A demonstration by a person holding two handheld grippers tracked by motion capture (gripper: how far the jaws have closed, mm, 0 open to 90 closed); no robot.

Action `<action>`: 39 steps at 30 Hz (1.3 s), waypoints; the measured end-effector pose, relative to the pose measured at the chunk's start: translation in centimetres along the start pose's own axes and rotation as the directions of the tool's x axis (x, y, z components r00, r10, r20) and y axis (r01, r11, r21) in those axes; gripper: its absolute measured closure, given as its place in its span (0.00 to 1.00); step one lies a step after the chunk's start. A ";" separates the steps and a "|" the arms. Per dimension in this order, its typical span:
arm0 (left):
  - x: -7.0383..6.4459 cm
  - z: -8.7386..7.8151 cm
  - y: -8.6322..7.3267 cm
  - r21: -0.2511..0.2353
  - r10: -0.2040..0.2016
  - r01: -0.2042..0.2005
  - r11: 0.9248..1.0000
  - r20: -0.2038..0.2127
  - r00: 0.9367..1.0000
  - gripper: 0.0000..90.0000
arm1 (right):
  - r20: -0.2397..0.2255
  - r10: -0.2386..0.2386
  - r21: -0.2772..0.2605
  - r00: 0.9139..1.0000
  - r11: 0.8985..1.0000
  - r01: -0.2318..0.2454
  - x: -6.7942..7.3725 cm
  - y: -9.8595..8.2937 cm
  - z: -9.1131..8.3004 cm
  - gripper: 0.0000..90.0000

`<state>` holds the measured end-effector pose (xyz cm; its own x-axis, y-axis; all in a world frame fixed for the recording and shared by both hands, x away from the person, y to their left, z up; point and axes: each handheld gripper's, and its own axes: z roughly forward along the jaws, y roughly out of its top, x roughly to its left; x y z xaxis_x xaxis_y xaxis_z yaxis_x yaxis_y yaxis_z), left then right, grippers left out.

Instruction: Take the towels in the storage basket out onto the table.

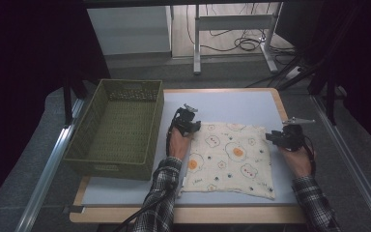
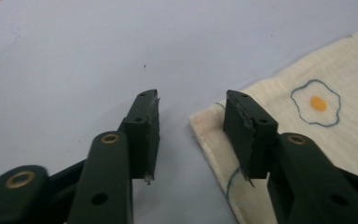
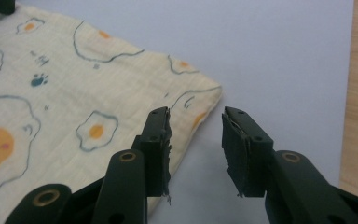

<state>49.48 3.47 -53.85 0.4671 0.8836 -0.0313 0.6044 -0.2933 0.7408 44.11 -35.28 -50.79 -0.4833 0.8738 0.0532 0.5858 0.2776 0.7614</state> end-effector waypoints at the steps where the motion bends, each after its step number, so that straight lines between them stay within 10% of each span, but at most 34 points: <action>1: 0.2 0.0 0.0 0.005 -0.019 0.019 1.000 0.005 1.000 0.53 | 0.000 0.004 0.000 1.000 1.000 -0.004 -0.1 0.2 0.2 0.69; 14: 0.4 0.0 -0.2 0.006 -0.004 0.004 1.000 0.033 0.999 0.56 | 0.048 -0.043 0.028 0.998 0.999 0.042 -0.1 1.8 4.1 0.76; 21: -0.5 -0.1 -0.2 -0.002 0.038 -0.038 0.999 0.078 0.996 0.93 | 0.033 -0.034 0.037 0.999 0.999 0.033 0.3 1.8 4.0 0.97; 39: 0.5 -3.7 -0.2 -0.092 0.021 -0.010 0.996 0.121 0.992 0.96 | 0.022 -0.093 -0.026 0.995 0.995 0.094 1.2 3.0 1.4 0.97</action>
<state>47.20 5.33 -51.54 0.5547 0.8264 -0.0967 0.5378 -0.2674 0.7996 46.21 -32.85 -49.28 -0.5212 0.8528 -0.0321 0.5210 0.3478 0.7795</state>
